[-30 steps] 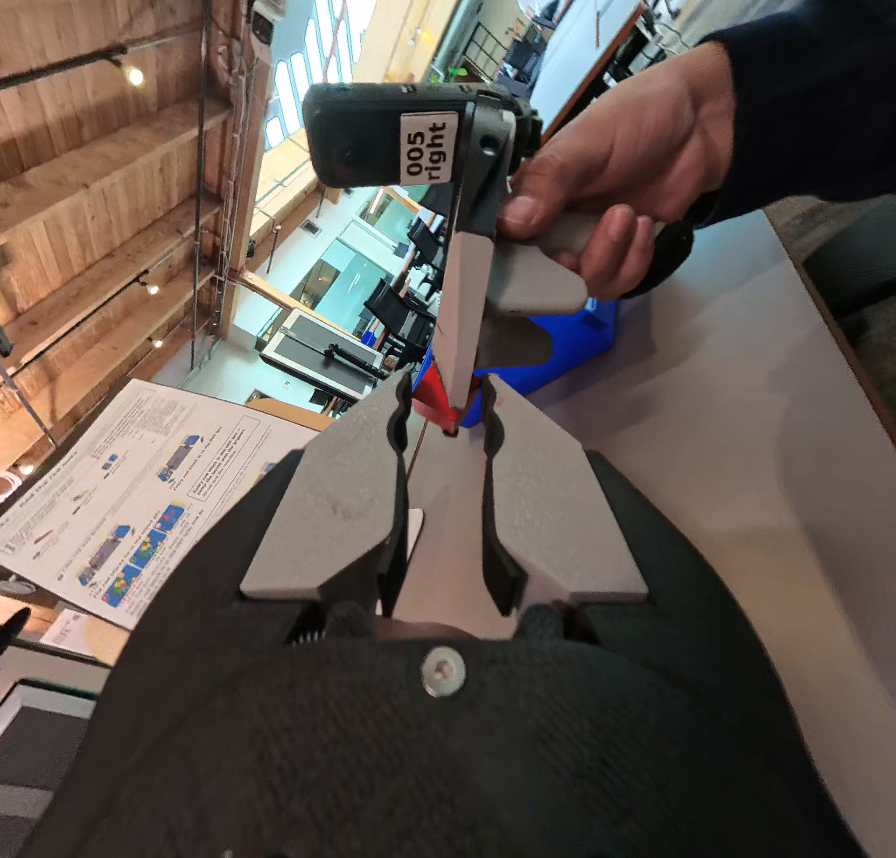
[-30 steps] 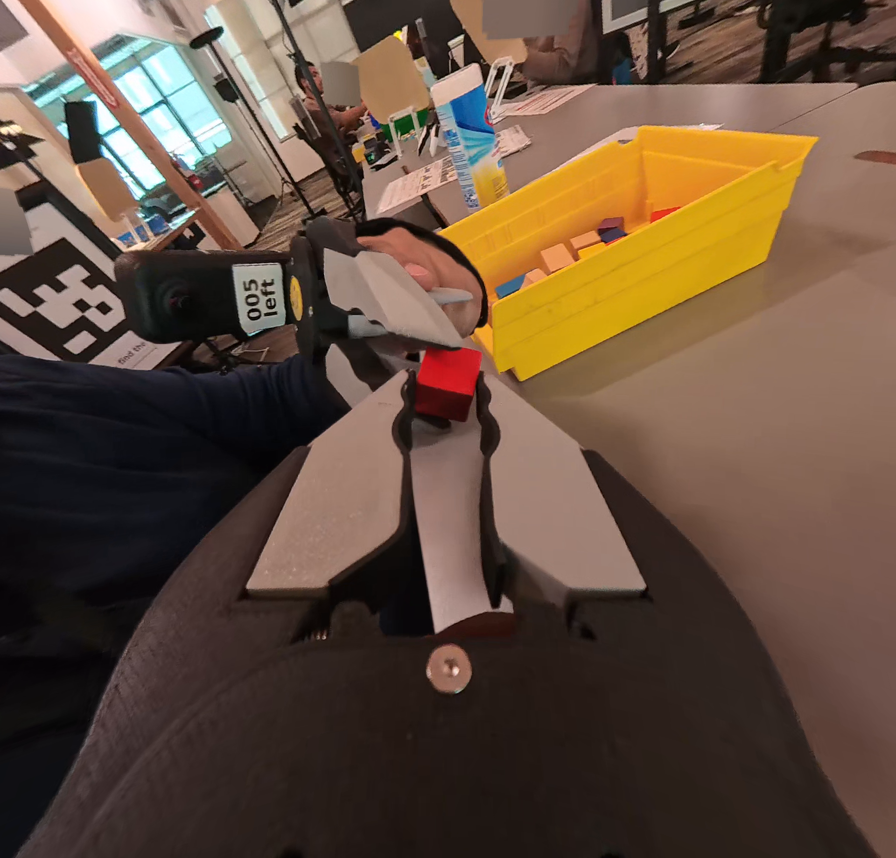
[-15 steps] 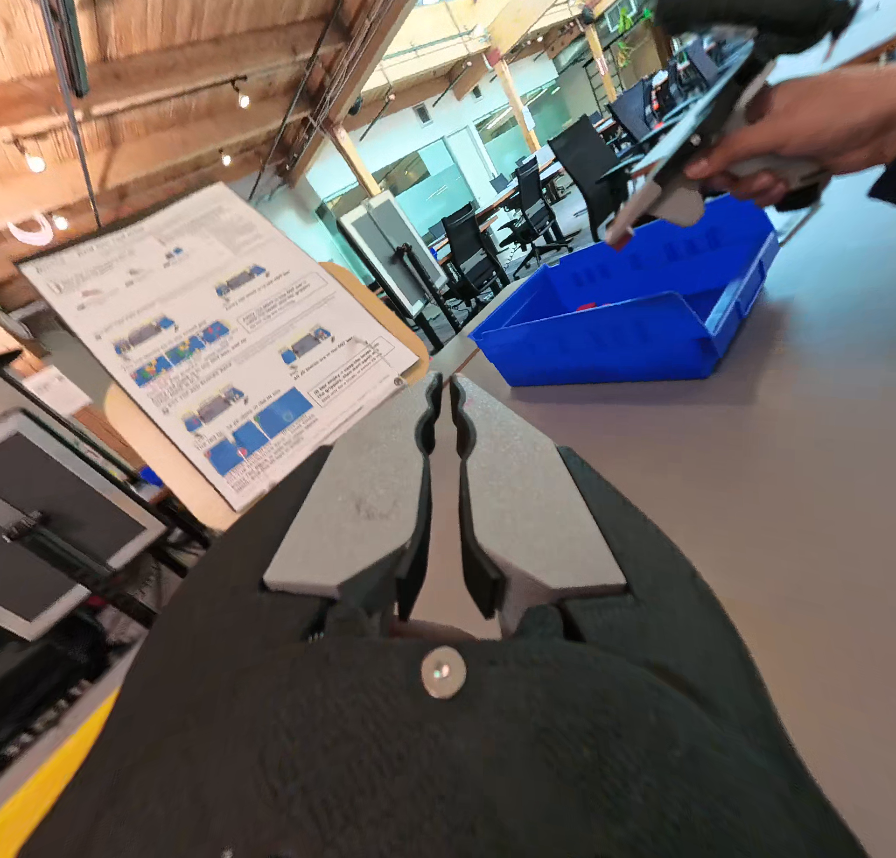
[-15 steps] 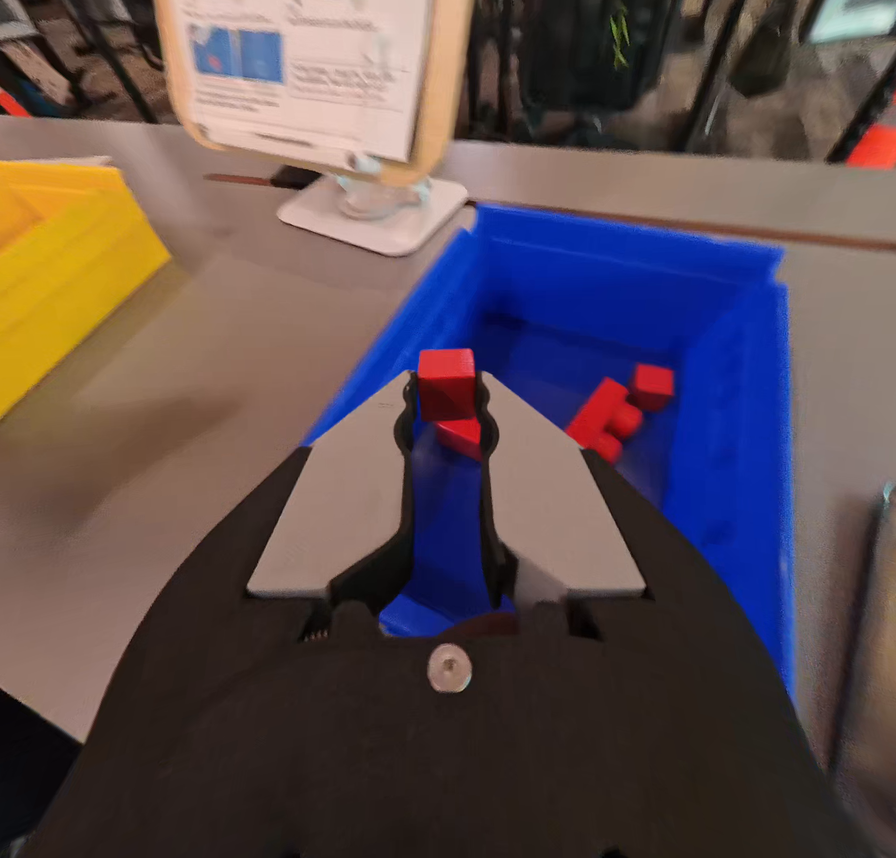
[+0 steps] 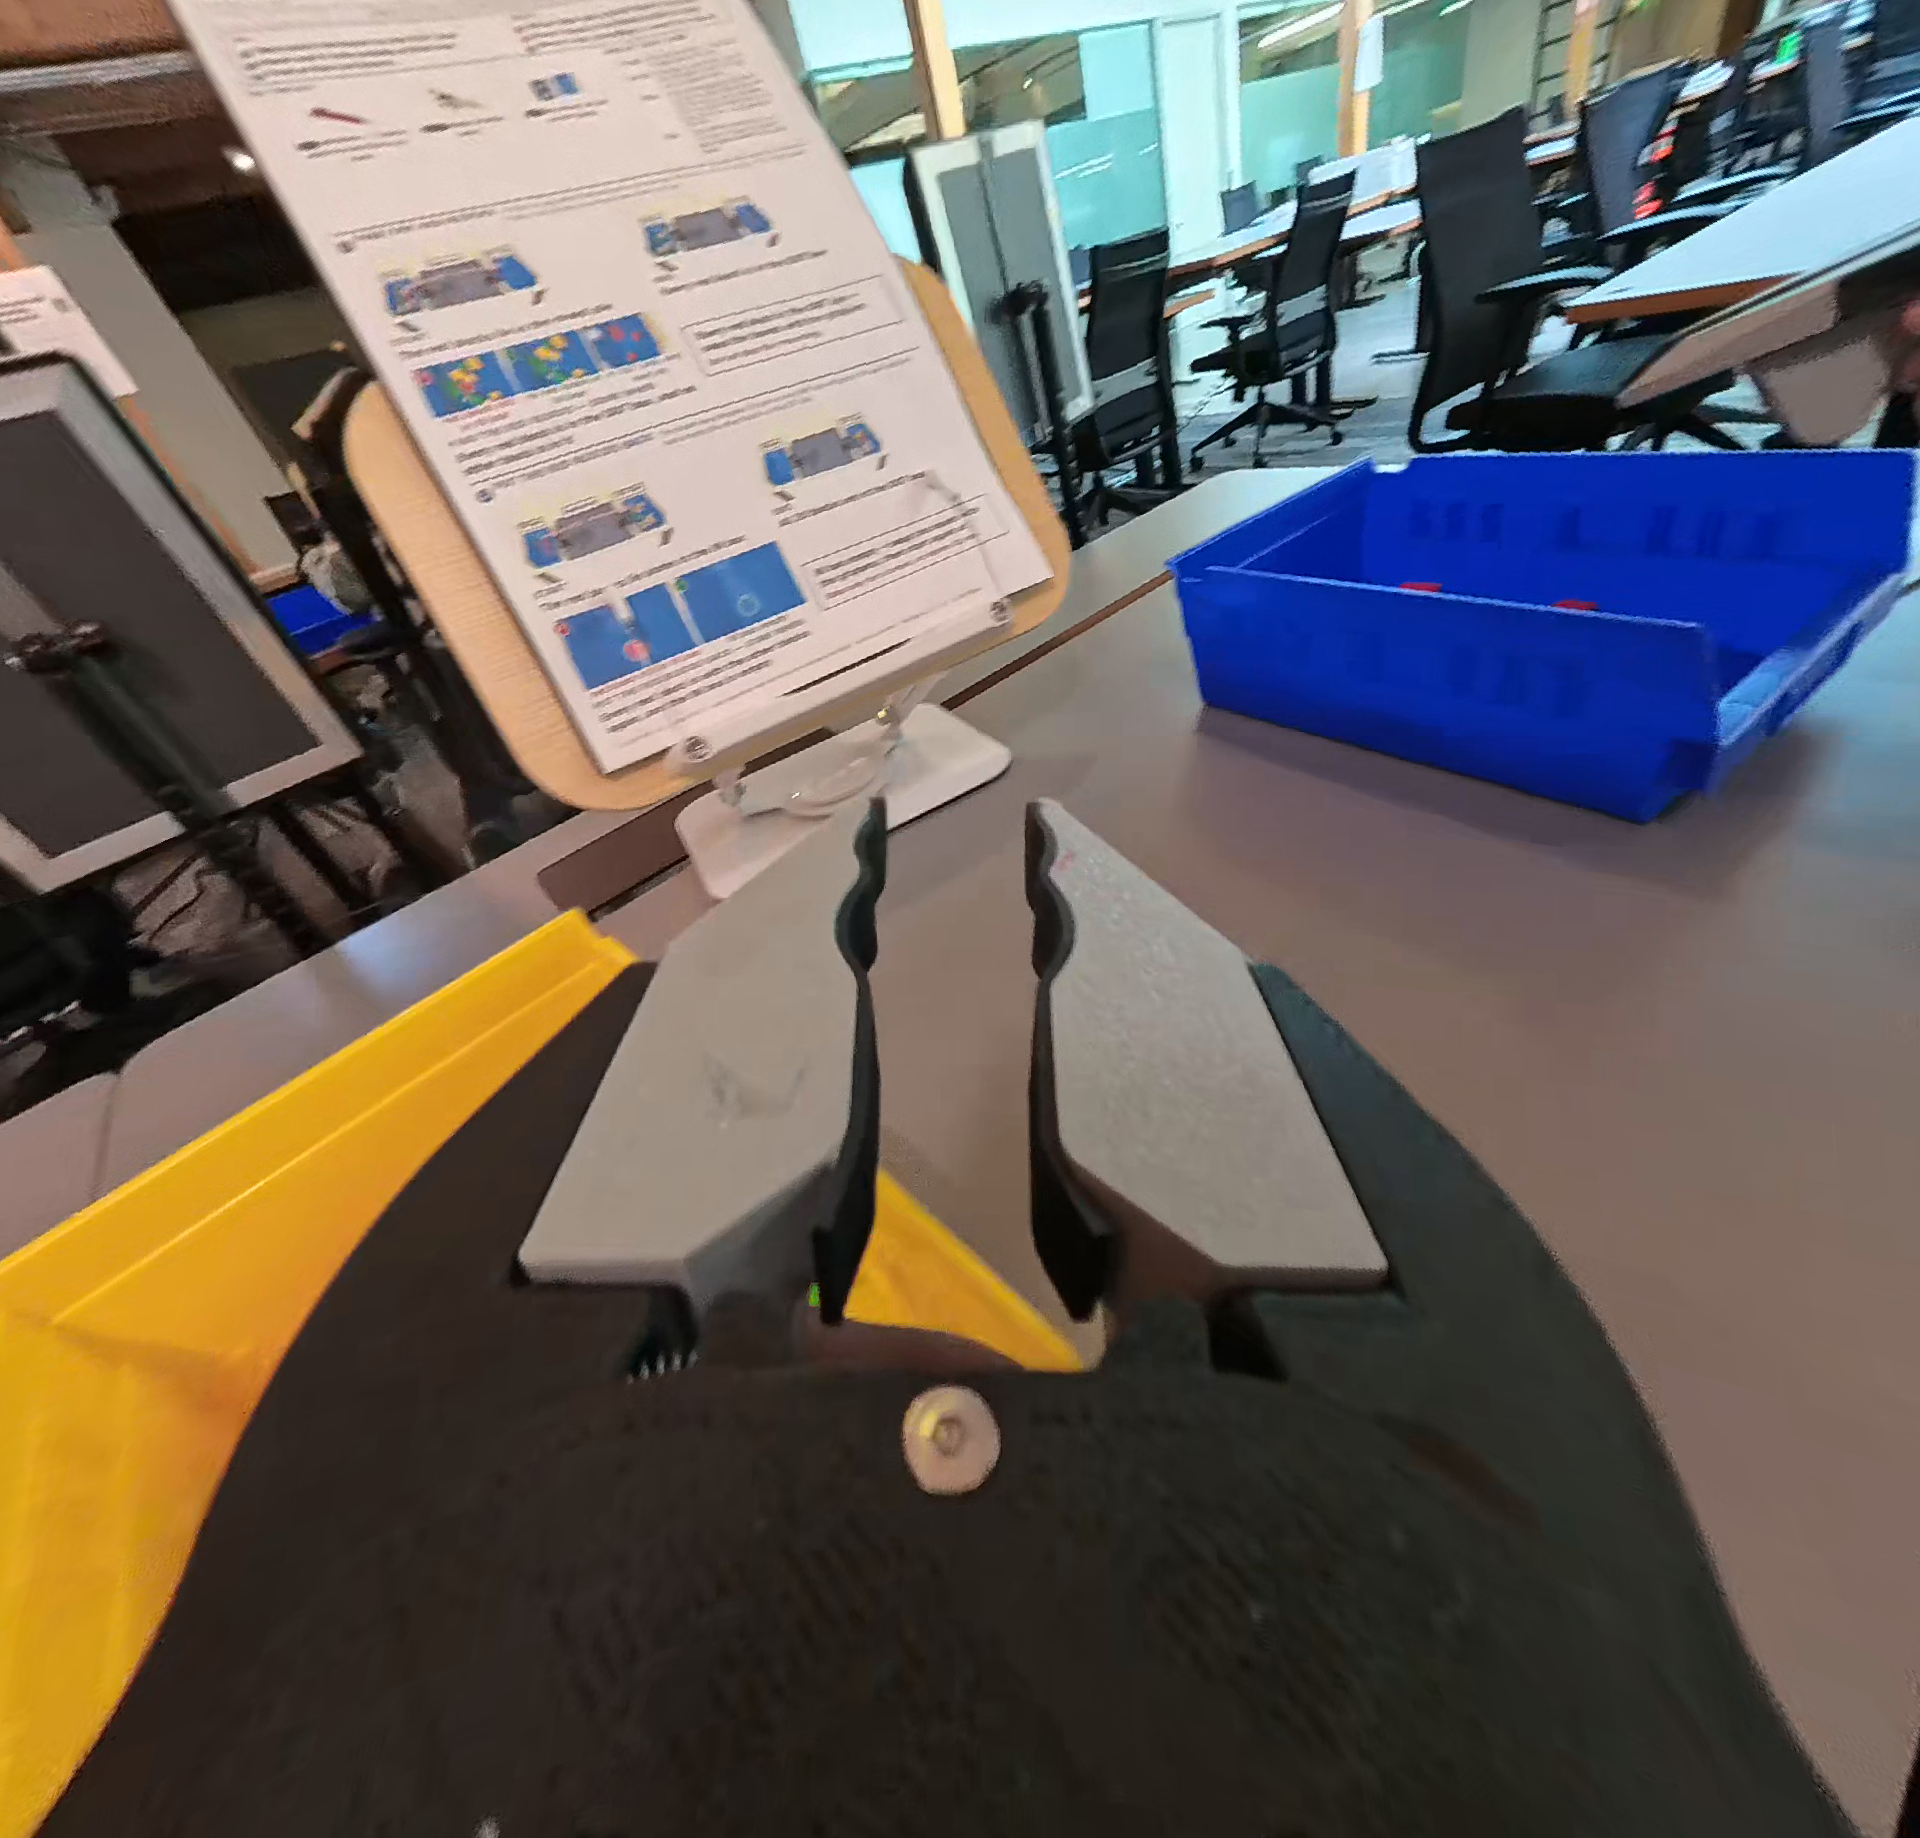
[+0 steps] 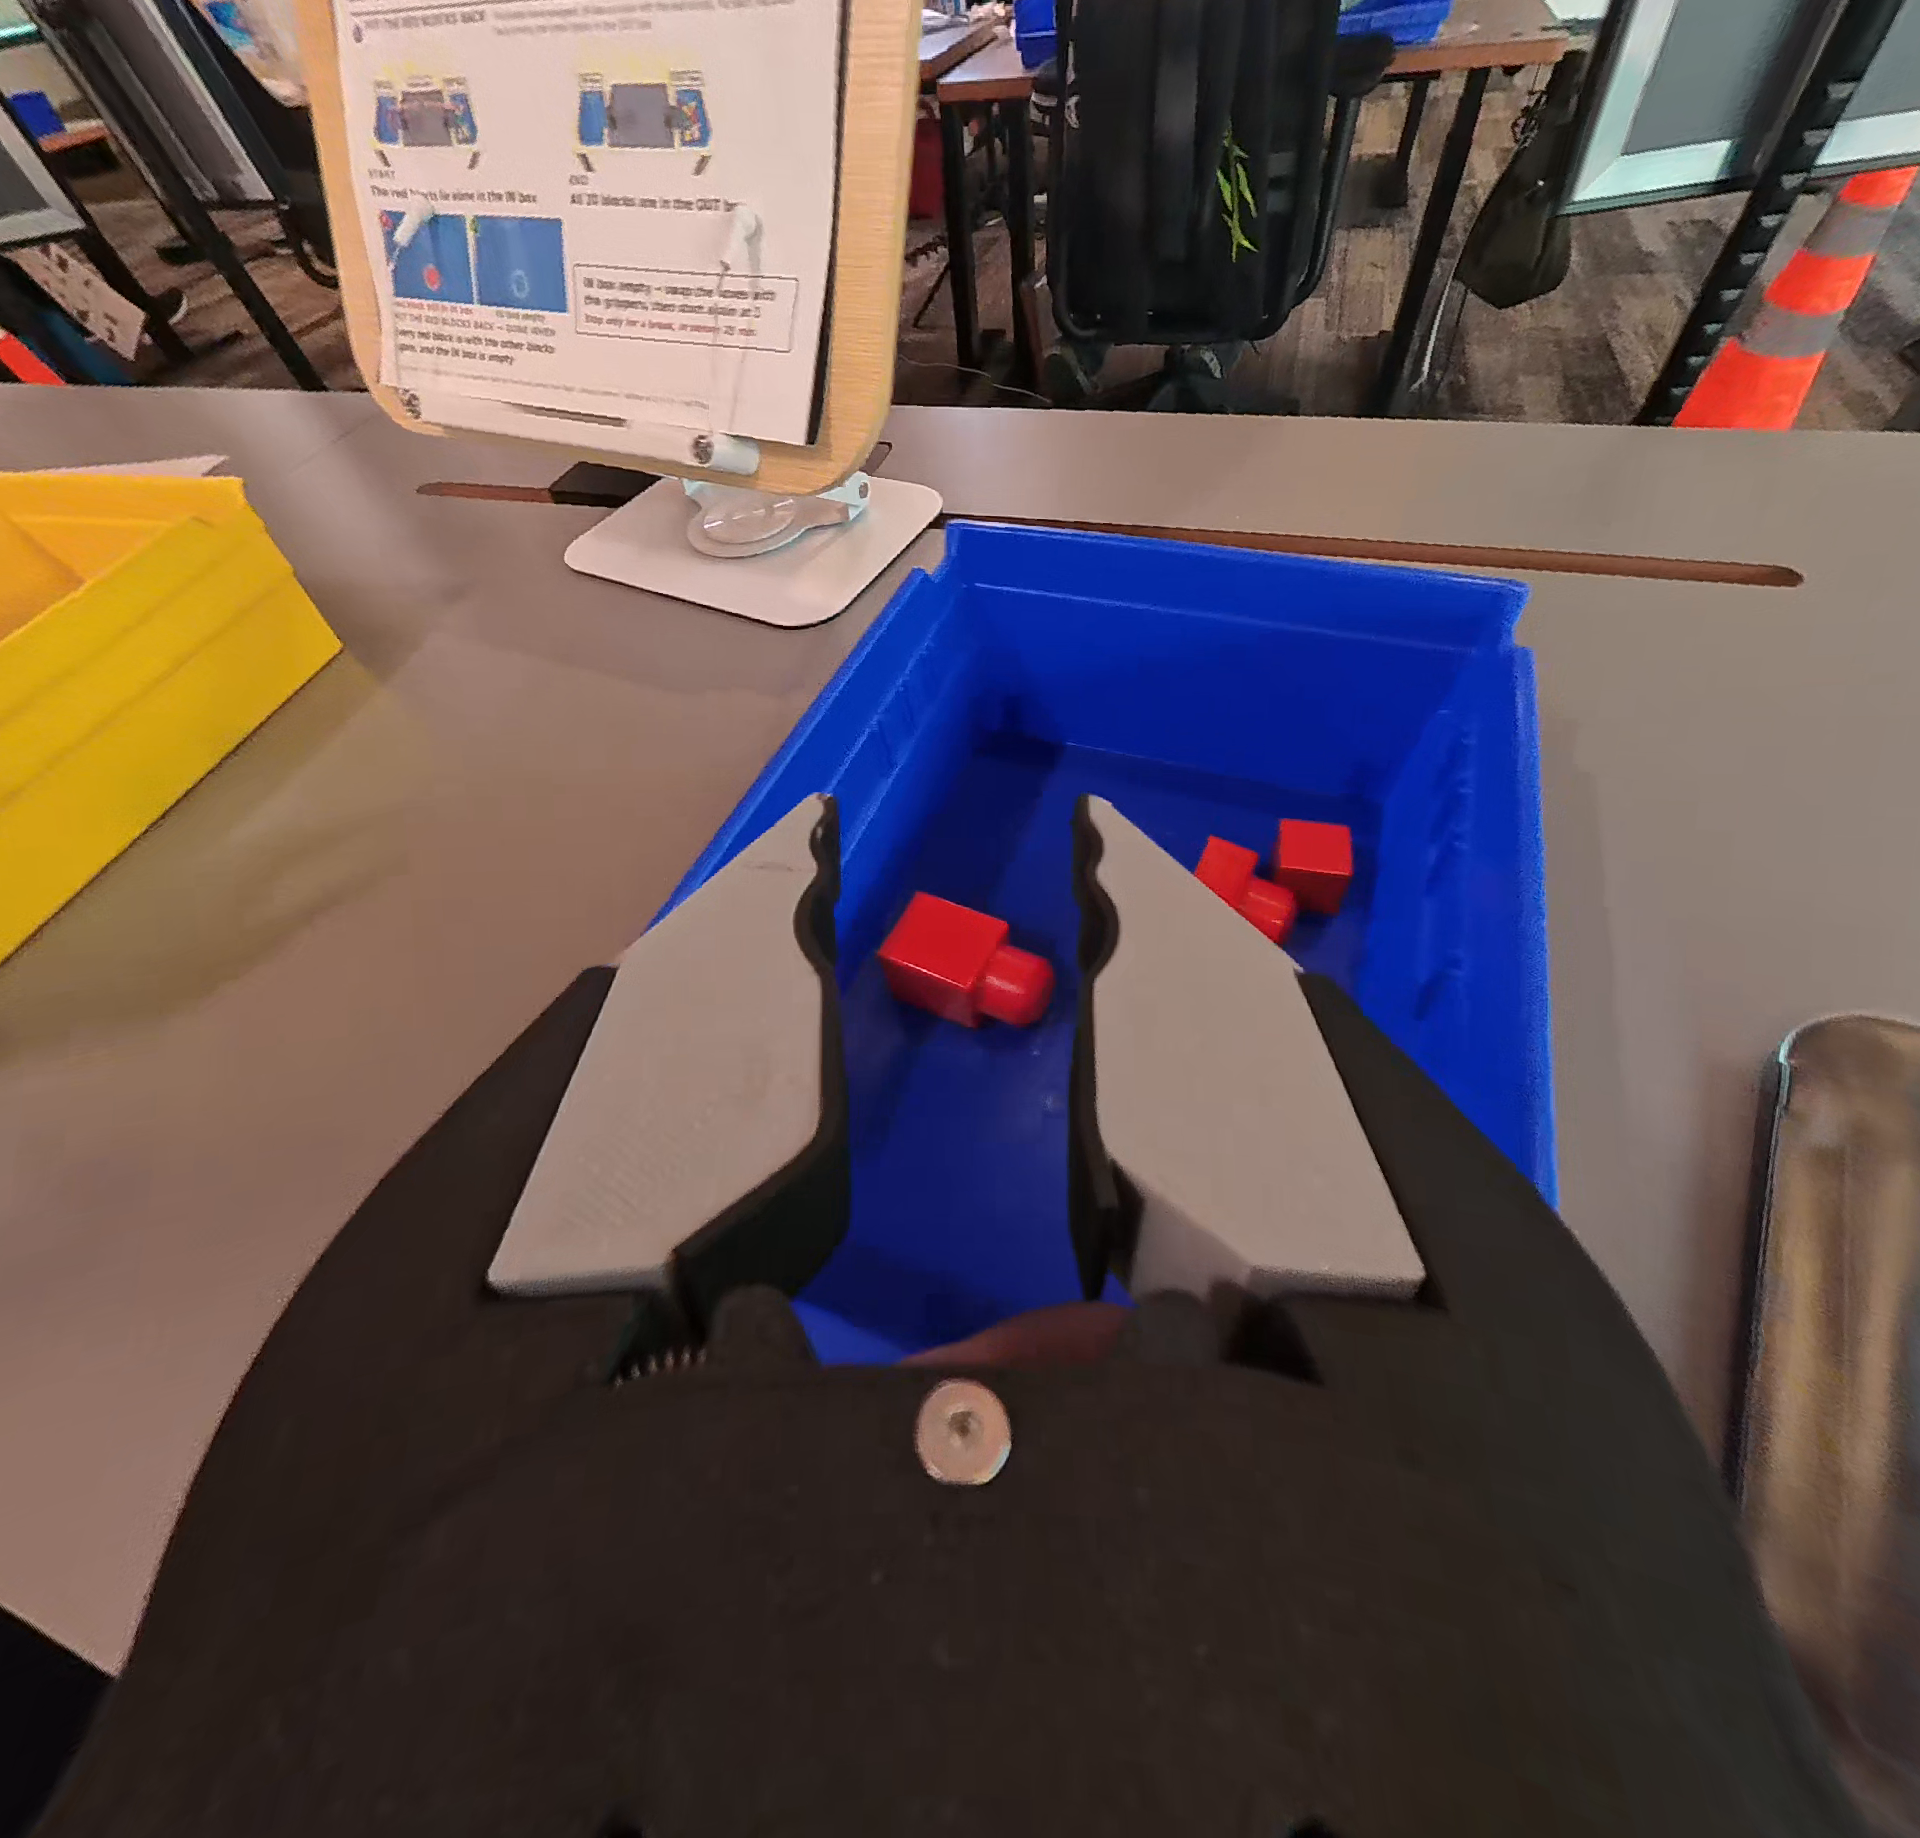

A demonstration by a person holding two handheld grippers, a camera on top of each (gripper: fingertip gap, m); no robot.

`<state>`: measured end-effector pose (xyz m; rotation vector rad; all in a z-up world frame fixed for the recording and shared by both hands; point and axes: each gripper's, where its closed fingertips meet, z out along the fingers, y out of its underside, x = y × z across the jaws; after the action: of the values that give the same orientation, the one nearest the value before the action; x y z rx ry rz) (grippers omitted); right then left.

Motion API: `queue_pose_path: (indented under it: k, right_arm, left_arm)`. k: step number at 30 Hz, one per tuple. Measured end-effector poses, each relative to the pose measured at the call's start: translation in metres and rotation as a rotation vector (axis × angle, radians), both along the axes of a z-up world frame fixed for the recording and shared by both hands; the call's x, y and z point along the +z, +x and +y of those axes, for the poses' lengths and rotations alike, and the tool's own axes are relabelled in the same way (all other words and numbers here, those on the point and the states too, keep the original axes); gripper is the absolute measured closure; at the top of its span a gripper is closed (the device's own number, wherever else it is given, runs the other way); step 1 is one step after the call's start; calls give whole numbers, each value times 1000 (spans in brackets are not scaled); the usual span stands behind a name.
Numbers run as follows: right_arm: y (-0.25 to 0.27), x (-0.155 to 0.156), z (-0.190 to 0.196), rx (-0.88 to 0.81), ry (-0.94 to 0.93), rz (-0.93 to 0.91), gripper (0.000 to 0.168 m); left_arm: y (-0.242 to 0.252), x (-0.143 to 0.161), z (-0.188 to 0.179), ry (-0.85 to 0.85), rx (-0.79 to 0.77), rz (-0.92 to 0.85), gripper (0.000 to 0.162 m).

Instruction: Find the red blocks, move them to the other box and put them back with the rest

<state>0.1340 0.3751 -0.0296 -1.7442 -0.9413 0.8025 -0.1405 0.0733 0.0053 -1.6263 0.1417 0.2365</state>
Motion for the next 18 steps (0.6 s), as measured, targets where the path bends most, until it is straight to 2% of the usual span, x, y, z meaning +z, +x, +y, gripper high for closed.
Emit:
queue_pose_path:
  k: [5,9,15,18]
  right_arm:
    - [-16,5,-16,50,37,-12,127]
    - [-31,6,-30,99,52,-23,127]
    - [-54,-2,-46,170,82,-86,127]
    - [-66,-7,-50,202,77,-103,127]
  left_arm:
    - [-51,11,-41,-14,135,17,138]
    - [-80,6,-75,-85,188,14,138]
    - [-101,-34,-105,-312,164,34,137]
    - [-113,-71,-115,-487,144,32,137]
